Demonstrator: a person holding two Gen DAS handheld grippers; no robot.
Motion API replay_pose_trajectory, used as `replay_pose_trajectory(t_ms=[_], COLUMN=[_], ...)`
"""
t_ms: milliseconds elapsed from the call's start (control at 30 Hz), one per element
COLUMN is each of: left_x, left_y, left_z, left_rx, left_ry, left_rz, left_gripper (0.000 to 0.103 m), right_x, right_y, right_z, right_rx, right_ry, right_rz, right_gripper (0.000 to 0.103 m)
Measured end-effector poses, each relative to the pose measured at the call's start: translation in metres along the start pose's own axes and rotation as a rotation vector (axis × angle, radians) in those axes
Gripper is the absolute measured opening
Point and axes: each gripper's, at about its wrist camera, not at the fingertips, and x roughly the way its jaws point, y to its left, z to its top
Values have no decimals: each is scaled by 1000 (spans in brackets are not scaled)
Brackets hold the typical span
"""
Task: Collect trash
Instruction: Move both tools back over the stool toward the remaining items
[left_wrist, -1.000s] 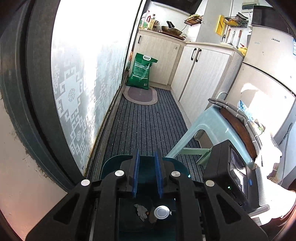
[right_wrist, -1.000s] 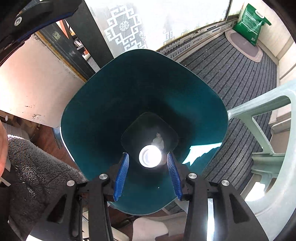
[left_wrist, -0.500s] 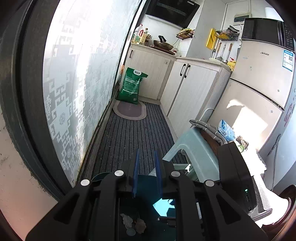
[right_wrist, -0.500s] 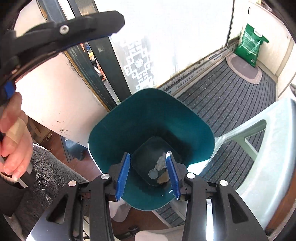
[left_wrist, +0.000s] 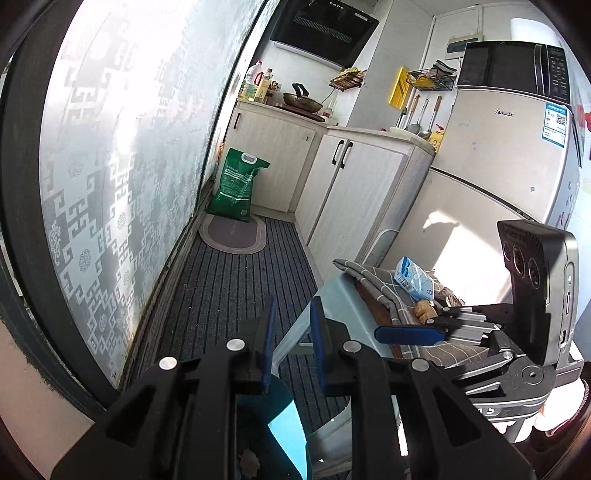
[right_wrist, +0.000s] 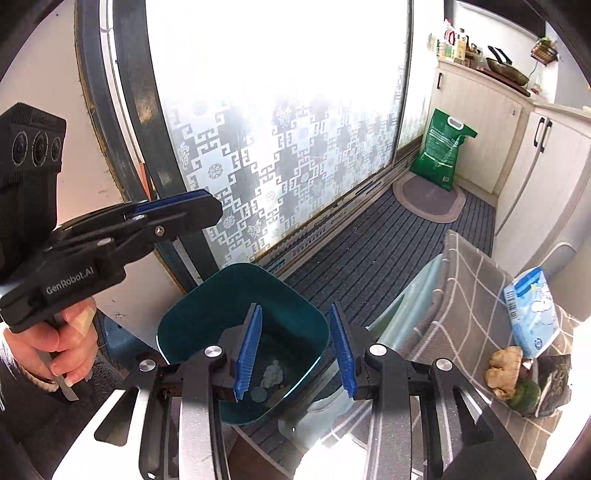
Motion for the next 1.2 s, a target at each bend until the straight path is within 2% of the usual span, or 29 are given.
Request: replay_pose_trajectory(t_ms=[133,733,1200], left_x=[12,66,124], left_y=[-20,-111,-168], left_z=[-2,-11,-25], left_rx=[34,147,218], left_ry=[27,83,175], left_rz=[-31,-111,-114], left_gripper=[26,28,39], right_x=[-16,-77,-96], right_y=[-20,-102,-135], right_z=[-4,-55,-90], right_rx=[29,118,180], right_ry=[-27,-80,-82], right_rz=[-32,-186,-209], right_gripper=[38,38,38])
